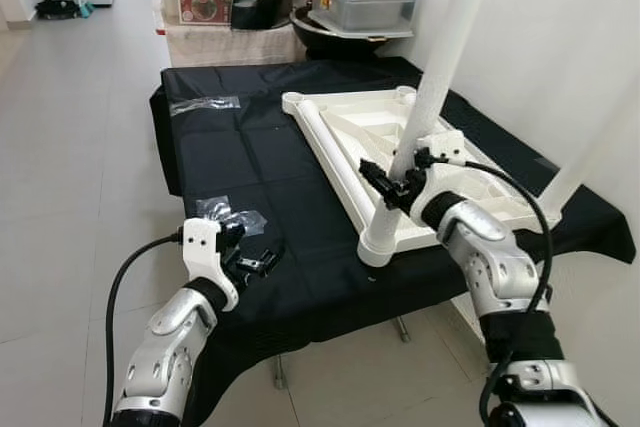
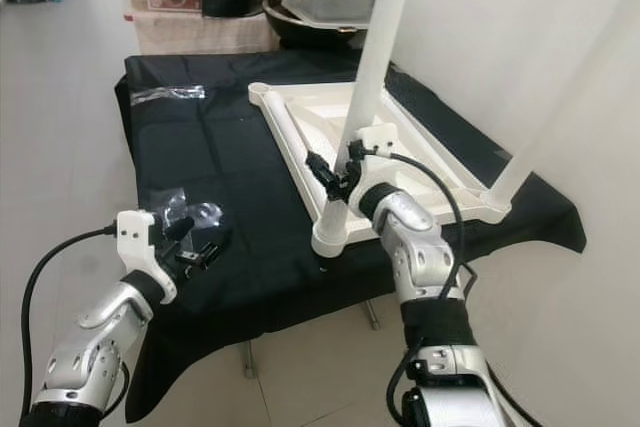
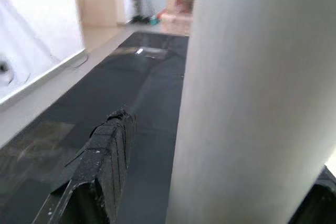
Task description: Building children table
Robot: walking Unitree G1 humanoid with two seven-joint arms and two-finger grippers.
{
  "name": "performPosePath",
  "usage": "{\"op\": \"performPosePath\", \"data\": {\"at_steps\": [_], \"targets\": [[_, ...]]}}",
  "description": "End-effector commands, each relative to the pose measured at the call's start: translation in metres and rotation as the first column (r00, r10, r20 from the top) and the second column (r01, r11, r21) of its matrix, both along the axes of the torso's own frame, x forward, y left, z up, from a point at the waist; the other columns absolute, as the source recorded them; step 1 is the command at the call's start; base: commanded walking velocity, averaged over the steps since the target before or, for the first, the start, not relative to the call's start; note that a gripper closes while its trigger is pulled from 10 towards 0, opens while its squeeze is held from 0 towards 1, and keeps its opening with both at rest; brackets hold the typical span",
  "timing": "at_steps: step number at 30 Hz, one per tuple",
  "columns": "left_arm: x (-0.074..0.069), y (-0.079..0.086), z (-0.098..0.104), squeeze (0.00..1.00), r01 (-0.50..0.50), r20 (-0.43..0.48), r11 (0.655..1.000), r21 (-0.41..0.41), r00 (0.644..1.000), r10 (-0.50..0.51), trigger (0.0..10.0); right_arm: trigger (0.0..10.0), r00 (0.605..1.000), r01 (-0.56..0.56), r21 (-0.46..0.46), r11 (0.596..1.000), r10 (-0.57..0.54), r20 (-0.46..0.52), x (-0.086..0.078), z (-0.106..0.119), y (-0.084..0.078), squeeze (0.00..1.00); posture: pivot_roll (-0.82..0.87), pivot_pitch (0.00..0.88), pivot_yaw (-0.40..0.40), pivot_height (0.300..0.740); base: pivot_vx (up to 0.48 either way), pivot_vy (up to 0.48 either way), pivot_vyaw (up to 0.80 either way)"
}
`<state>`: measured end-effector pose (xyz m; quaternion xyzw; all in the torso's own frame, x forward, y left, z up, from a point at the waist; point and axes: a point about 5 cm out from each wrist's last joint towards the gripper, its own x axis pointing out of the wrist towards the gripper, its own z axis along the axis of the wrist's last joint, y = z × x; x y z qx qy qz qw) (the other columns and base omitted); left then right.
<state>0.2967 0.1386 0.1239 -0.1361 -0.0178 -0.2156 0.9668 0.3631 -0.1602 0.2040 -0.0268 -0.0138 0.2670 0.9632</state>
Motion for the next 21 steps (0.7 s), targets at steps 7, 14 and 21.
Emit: {"op": "performPosePath", "data": {"at_steps": [7, 14, 21], "targets": [[0.002, -0.002, -0.004, 0.00, 0.007, -0.018, 1.000, -0.012, 1.000, -0.007, 10.0, 7.3, 0.993, -0.101, -0.097, 0.990, 0.094, -0.073, 0.020, -0.013, 0.006, 0.00, 0.00, 0.000, -0.133, 0.740, 0.000, 0.000, 0.00], [0.002, -0.003, -0.005, 0.00, -0.001, -0.018, 1.000, -0.010, 1.000, 0.001, 10.0, 0.0, 0.991, -0.108, -0.065, 0.992, 0.103, -0.088, 0.028, -0.010, 0.013, 0.00, 0.02, 0.000, -0.147, 0.740, 0.000, 0.000, 0.00], [0.002, -0.002, -0.005, 0.00, 0.000, -0.017, 1.000, -0.012, 1.000, 0.000, 10.0, 0.0, 0.970, 0.155, -0.130, 0.979, -0.176, -0.168, 0.034, -0.031, -0.004, 0.00, 0.02, 0.000, -0.140, 0.740, 0.000, 0.000, 0.00]]}}
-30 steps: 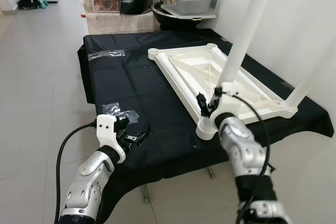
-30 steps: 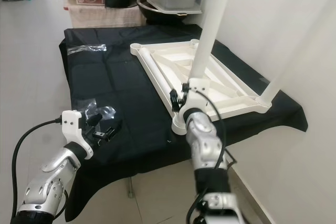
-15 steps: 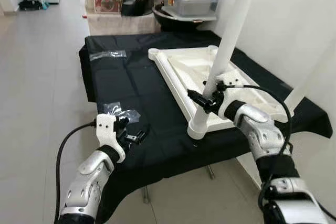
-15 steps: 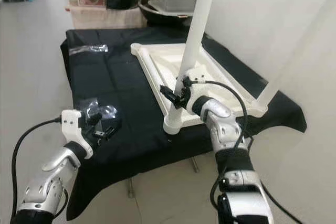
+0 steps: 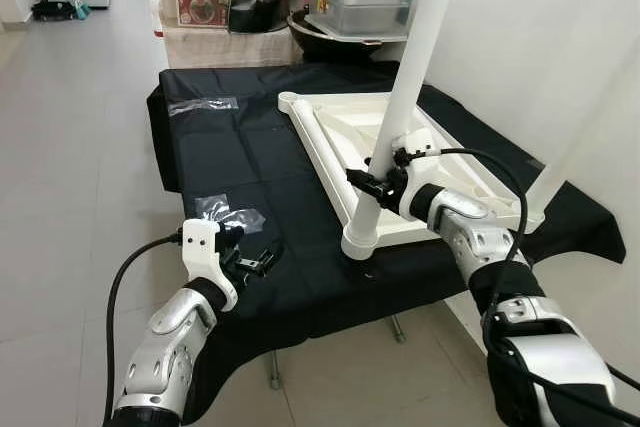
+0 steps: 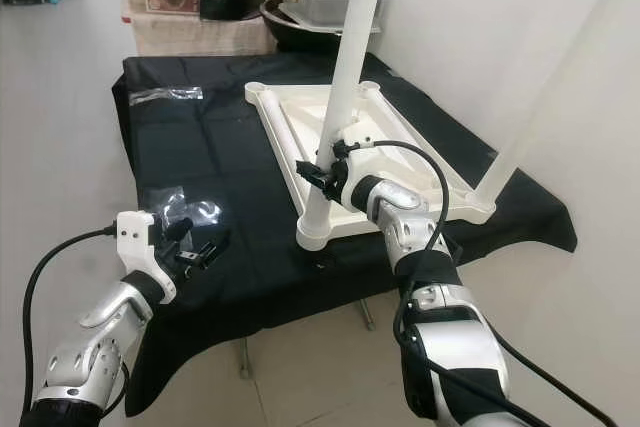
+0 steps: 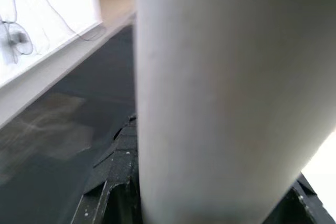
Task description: Building children table
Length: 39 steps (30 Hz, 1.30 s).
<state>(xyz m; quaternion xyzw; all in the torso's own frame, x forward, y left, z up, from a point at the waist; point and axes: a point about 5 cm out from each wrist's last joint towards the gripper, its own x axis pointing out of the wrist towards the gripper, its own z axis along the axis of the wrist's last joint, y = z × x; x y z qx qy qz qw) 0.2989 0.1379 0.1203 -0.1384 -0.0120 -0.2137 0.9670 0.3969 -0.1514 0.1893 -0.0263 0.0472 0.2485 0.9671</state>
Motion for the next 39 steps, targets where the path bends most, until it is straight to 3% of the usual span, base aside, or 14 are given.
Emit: {"op": "performPosePath", "data": {"at_steps": [1, 2, 3, 6, 10, 12, 16, 17, 19, 21, 22, 35, 38, 39], "targets": [[-0.001, 0.000, -0.001, 0.00, 0.002, -0.004, 1.000, -0.010, 1.000, -0.002, 10.0, 0.0, 0.921, 0.364, -0.105, 0.925, -0.375, -0.103, 0.001, -0.026, -0.028, 0.00, 0.01, 0.000, -0.138, 0.740, 0.000, 0.000, 0.00], [-0.001, 0.000, -0.001, 0.00, 0.002, -0.004, 1.000, -0.010, 1.000, -0.002, 10.0, 0.0, 0.921, 0.364, -0.105, 0.925, -0.375, -0.103, 0.001, -0.026, -0.028, 0.00, 0.01, 0.000, -0.138, 0.740, 0.000, 0.000, 0.00], [-0.001, 0.000, -0.001, 0.00, 0.002, -0.003, 1.000, -0.009, 1.000, -0.002, 10.0, 0.0, 0.692, 0.699, -0.089, 0.710, -0.702, -0.168, -0.009, -0.044, -0.050, 0.00, 0.01, 0.000, -0.138, 0.740, 0.000, 0.000, 0.00], [-0.002, 0.001, 0.000, 0.00, 0.000, -0.001, 1.000, -0.008, 1.000, 0.000, 10.0, 0.0, 0.626, 0.767, -0.035, 0.641, -0.759, -0.182, -0.023, -0.047, -0.035, 0.00, 0.02, 0.000, -0.140, 0.740, 0.000, 0.000, 0.00], [-0.003, 0.002, 0.000, 0.00, -0.004, -0.001, 1.000, -0.006, 1.000, 0.004, 10.0, 0.0, 0.756, 0.648, 0.033, 0.761, -0.638, -0.149, -0.038, -0.032, 0.017, 0.00, 0.01, 0.000, -0.125, 0.740, 0.000, 0.000, 0.00], [-0.002, 0.002, 0.000, 0.00, 0.000, -0.003, 1.000, -0.007, 1.000, 0.000, 10.0, 10.0, 0.844, 0.534, 0.032, 0.845, -0.530, -0.080, -0.037, -0.017, 0.035, 0.00, 0.01, 0.000, -0.124, 0.740, 0.000, 0.000, 0.00], [-0.002, 0.001, 0.000, 0.00, 0.005, -0.004, 1.000, -0.008, 1.000, -0.005, 10.0, 10.0, 0.877, 0.479, 0.017, 0.878, -0.478, -0.046, -0.033, -0.009, 0.039, 0.00, 0.00, 0.000, -0.127, 0.740, 0.000, 0.000, 0.00], [-0.002, 0.001, 0.000, 0.00, 0.005, -0.003, 1.000, -0.008, 1.000, -0.005, 10.0, 10.0, 0.894, 0.447, 0.043, 0.893, -0.446, -0.029, -0.031, -0.003, 0.037, 0.85, 0.00, 0.000, -0.127, 0.740, 0.000, 0.000, 0.00], [-0.002, 0.001, 0.000, 0.00, 0.003, -0.003, 1.000, -0.008, 1.000, -0.003, 10.0, 10.0, 0.898, 0.439, 0.063, 0.896, -0.439, -0.016, -0.031, 0.001, 0.036, 1.00, 0.00, 0.000, -0.128, 0.740, 0.000, 0.000, 0.00], [-0.002, 0.001, 0.000, 0.00, 0.000, -0.002, 1.000, -0.010, 1.000, 0.000, 10.0, 10.0, 0.902, 0.431, 0.062, 0.900, -0.432, 0.002, -0.031, 0.006, 0.032, 1.00, 0.00, 0.000, -0.128, 0.740, 0.000, 0.000, 0.00], [-0.002, 0.001, 0.000, 0.00, -0.002, -0.001, 1.000, -0.011, 1.000, 0.002, 10.0, 10.0, 0.911, 0.411, 0.053, 0.910, -0.412, 0.018, -0.030, 0.010, 0.026, 0.00, 0.00, 0.000, -0.128, 0.740, 0.000, 0.000, 0.00], [0.000, 0.000, 0.001, 0.00, 0.009, -0.001, 1.000, -0.016, 1.000, -0.009, 10.0, 10.0, 0.955, -0.282, -0.042, 0.959, 0.284, 0.084, -0.047, 0.005, 0.022, 0.00, -0.01, 0.000, -0.125, 0.740, 0.000, 0.000, 0.00], [0.000, -0.001, 0.001, 0.00, 0.004, 0.001, 1.000, -0.015, 1.000, -0.004, 10.0, 1.3, 0.976, -0.217, -0.063, 0.974, 0.219, 0.018, -0.026, -0.004, 0.024, 0.00, 0.00, 0.000, -0.135, 0.740, 0.000, 0.000, 0.00], [0.000, -0.001, 0.001, 0.00, 0.004, 0.001, 1.000, -0.015, 1.000, -0.004, 10.0, 1.3, 0.976, -0.217, -0.063, 0.974, 0.219, 0.018, -0.026, -0.004, 0.024, 0.00, 0.00, 0.000, -0.135, 0.740, 0.000, 0.000, 0.00]]}}
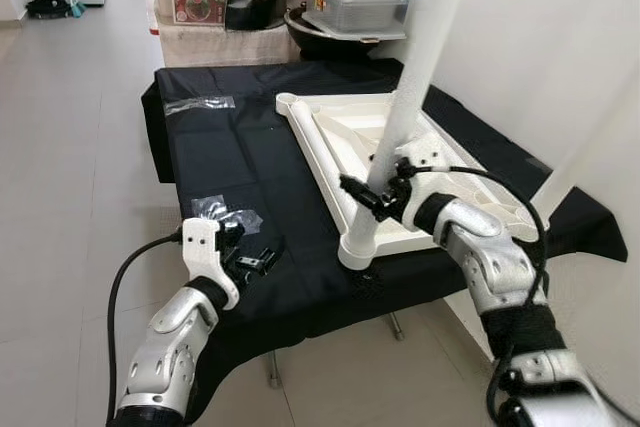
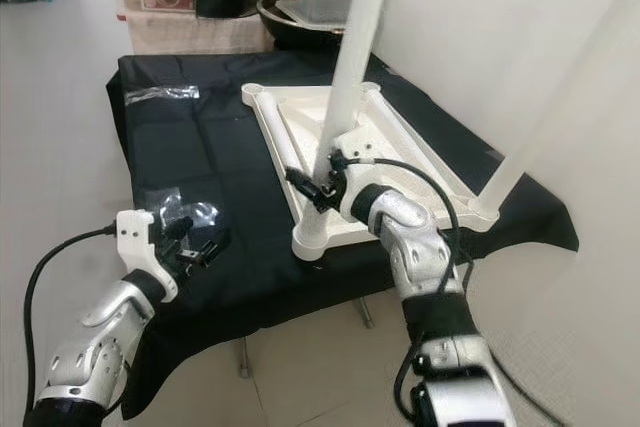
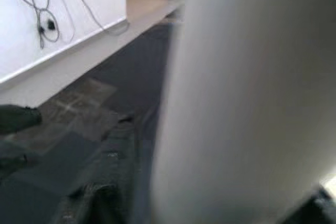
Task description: Building children table
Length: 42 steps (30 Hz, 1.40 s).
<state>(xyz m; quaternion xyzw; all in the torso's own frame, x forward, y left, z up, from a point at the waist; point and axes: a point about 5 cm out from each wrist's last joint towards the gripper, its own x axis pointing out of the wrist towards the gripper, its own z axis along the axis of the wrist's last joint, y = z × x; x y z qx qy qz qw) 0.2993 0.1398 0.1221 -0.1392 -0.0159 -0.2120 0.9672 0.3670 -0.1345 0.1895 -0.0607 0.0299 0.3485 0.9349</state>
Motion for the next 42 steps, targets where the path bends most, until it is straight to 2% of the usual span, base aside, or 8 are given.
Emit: {"op": "performPosePath", "data": {"at_steps": [1, 10, 11, 15, 28, 29, 33, 42], "targets": [[0.000, -0.002, -0.001, 0.00, 0.007, -0.005, 1.000, -0.011, 1.000, -0.007, 10.0, 0.0, 0.999, 0.038, -0.006, 0.999, -0.038, -0.027, 0.009, -0.003, 0.007, 0.00, 0.00, 0.000, -0.135, 0.740, 0.000, 0.000, 0.00], [-0.001, -0.002, 0.000, 0.00, 0.003, -0.004, 1.000, -0.012, 1.000, -0.003, 10.0, 0.0, 0.869, 0.486, 0.082, 0.870, -0.473, -0.144, 0.028, -0.004, -0.011, 0.00, 0.00, 0.000, -0.133, 0.740, 0.000, 0.000, 0.00], [-0.002, -0.002, 0.000, 0.00, 0.005, -0.005, 1.000, -0.013, 1.000, -0.005, 10.0, 0.0, 0.559, 0.816, 0.015, 0.578, -0.783, -0.272, 0.017, -0.034, -0.049, 0.00, 0.00, 0.000, -0.130, 0.740, 0.000, 0.000, 0.00], [-0.003, -0.002, 0.000, 0.00, 0.007, -0.005, 1.000, -0.013, 1.000, -0.007, 10.0, 0.0, 0.368, 0.917, -0.056, 0.396, -0.890, -0.269, -0.002, -0.052, -0.066, 0.00, 0.00, 0.000, -0.127, 0.740, 0.000, 0.000, 0.00], [-0.002, -0.001, 0.000, 0.00, 0.014, -0.008, 1.000, -0.012, 1.000, -0.014, 10.0, 10.0, 0.551, 0.823, -0.040, 0.567, -0.813, -0.187, -0.019, -0.040, -0.018, 0.00, -0.01, 0.000, -0.117, 0.740, 0.000, 0.000, 0.00], [-0.002, -0.001, -0.001, 0.00, 0.012, -0.008, 1.000, -0.012, 1.000, -0.012, 10.0, 10.0, 0.566, 0.821, 0.034, 0.570, -0.805, -0.179, -0.014, -0.029, -0.021, 1.00, -0.01, 0.000, -0.121, 0.740, 0.000, 0.000, 0.00], [-0.003, -0.001, -0.001, 0.00, 0.008, -0.008, 1.000, -0.014, 1.000, -0.008, 10.0, 10.0, 0.633, 0.770, 0.215, 0.601, -0.762, -0.139, -0.006, 0.001, -0.030, 0.00, -0.02, 0.000, -0.121, 0.740, 0.000, 0.000, 0.00], [-0.003, -0.002, -0.002, 0.00, 0.018, -0.012, 1.000, -0.022, 1.000, -0.018, 10.0, 10.0, 0.958, 0.216, 0.297, 0.930, -0.261, 0.121, -0.015, 0.039, -0.017, 0.00, -0.02, 0.000, -0.120, 0.740, 0.000, 0.000, 0.00]]}}
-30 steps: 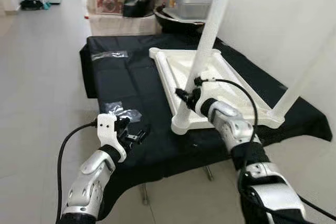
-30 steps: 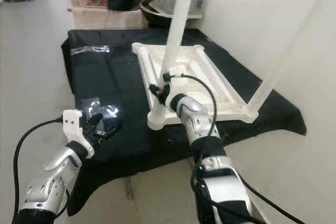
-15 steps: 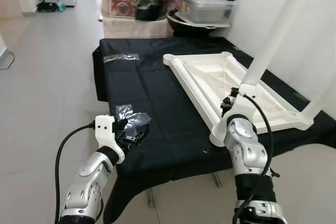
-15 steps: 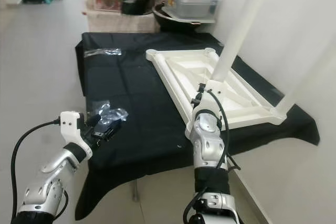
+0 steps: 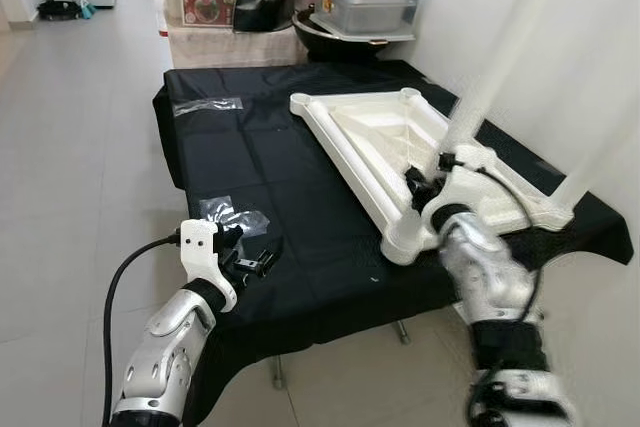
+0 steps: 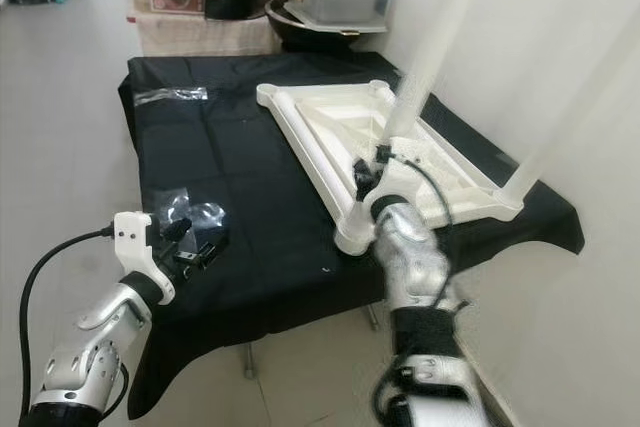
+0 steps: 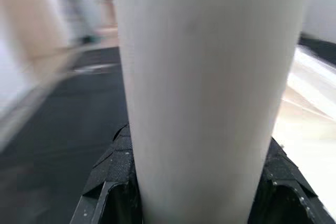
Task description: Building children table
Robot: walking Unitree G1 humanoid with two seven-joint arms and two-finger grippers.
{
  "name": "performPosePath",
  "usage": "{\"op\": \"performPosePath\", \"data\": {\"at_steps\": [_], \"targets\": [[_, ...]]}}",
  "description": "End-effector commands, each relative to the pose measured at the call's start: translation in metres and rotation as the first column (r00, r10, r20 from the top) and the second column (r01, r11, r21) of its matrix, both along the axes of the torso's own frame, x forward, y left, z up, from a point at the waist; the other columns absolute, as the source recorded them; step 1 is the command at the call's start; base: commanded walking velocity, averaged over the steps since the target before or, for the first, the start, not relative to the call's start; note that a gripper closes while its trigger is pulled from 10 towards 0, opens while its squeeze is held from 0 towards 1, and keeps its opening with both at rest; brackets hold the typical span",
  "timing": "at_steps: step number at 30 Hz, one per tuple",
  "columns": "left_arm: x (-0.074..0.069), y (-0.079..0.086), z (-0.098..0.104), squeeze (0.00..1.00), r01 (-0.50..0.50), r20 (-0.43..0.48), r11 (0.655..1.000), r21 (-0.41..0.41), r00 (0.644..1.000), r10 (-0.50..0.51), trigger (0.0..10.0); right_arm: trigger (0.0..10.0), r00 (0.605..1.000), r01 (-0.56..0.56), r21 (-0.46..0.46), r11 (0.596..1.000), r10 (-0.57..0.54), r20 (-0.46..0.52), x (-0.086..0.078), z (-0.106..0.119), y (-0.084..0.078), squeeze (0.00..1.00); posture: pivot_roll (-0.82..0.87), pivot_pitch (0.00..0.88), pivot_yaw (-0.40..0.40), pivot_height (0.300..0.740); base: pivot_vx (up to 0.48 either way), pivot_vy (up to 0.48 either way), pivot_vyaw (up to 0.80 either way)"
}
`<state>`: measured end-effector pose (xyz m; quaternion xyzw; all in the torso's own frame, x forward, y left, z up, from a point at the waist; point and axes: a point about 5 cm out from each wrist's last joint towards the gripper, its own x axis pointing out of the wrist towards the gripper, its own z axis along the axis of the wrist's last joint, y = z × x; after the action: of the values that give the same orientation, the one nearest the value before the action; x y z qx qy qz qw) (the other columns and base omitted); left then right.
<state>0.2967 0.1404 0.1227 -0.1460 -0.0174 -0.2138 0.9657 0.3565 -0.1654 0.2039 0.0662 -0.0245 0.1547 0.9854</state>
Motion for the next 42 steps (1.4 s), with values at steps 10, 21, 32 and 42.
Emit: {"op": "performPosePath", "data": {"at_steps": [10, 21, 32, 42], "targets": [[0.001, -0.003, -0.003, 0.00, 0.004, -0.010, 1.000, -0.005, 1.000, -0.004, 10.0, 10.0, 0.962, -0.273, -0.125, 0.954, 0.270, -0.036, 0.009, -0.014, 0.027, 0.00, 0.00, 0.000, -0.142, 0.740, 0.000, 0.000, 0.00], [0.000, -0.003, -0.002, 0.00, 0.010, -0.010, 1.000, -0.004, 1.000, -0.010, 10.0, 10.0, 0.929, 0.251, -0.090, 0.964, -0.266, -0.256, 0.014, -0.053, -0.013, 1.00, -0.01, 0.000, -0.126, 0.740, 0.000, 0.000, 0.00], [0.001, -0.004, -0.001, 0.00, 0.015, -0.009, 1.000, -0.010, 1.000, -0.015, 10.0, 10.0, 0.850, 0.431, -0.044, 0.901, -0.421, -0.317, 0.011, -0.061, -0.025, 0.00, -0.02, 0.000, -0.126, 0.740, 0.000, 0.000, 0.00], [0.001, -0.005, -0.001, 0.00, 0.015, -0.008, 1.000, -0.014, 1.000, -0.015, 10.0, 10.0, 0.991, 0.133, 0.095, 0.986, -0.130, -0.042, 0.018, -0.014, 0.007, 0.00, -0.02, 0.000, -0.126, 0.740, 0.000, 0.000, 0.00]]}}
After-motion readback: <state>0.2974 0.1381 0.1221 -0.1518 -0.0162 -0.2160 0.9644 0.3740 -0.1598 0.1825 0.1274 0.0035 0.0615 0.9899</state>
